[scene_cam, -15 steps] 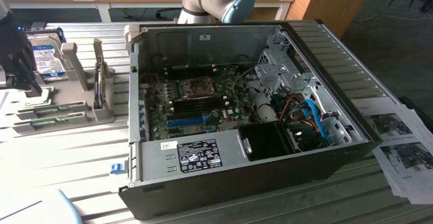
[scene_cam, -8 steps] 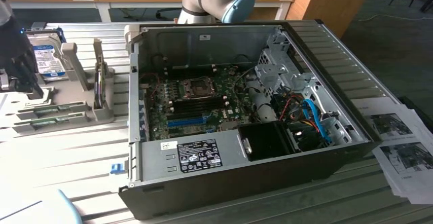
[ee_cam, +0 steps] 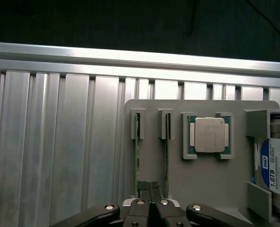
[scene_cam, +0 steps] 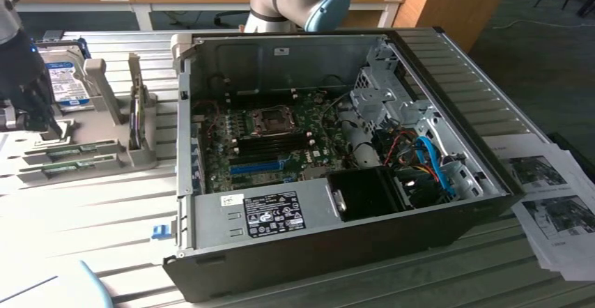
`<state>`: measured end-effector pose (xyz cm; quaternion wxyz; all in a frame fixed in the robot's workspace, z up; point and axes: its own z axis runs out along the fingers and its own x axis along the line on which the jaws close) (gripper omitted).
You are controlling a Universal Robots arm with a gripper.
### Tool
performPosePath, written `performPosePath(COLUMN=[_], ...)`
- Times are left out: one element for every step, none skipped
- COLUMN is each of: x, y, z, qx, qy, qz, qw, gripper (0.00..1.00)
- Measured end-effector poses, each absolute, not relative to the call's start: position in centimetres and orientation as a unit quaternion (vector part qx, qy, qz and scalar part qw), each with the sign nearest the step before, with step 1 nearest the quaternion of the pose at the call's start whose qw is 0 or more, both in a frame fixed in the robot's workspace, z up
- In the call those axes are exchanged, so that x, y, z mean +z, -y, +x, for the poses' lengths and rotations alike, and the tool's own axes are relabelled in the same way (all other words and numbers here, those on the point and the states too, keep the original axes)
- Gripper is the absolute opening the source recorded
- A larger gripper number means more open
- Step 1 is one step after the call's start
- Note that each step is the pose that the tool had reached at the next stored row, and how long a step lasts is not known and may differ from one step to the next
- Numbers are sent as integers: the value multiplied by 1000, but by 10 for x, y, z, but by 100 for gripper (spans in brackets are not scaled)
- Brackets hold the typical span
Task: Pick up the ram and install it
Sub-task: 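Pick up the ram and move it above insertion slot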
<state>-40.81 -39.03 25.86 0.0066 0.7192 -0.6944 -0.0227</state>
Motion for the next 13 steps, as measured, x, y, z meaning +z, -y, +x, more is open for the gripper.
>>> performPosePath(x=[258,257,256,255,254,253,252,251,251,250,249,248,247], y=[390,390,390,390,390,390,390,390,390,390,390,390,390], z=[-408,-408,-408,-408,-408,-408,-408,-408,-408,-408,-408,-408,-408], qx=[-23,-23,-23,-23,-23,-23,-23,-23,-23,-23,-23,-23,-23], qy=[694,694,694,694,694,694,694,694,694,694,694,694,694], qz=[719,719,719,719,719,719,719,719,719,719,719,719,719], qw=[7,7,7,7,7,7,7,7,7,7,7,7,7], gripper=[9,9,9,9,9,9,9,9,9,9,9,9,9])
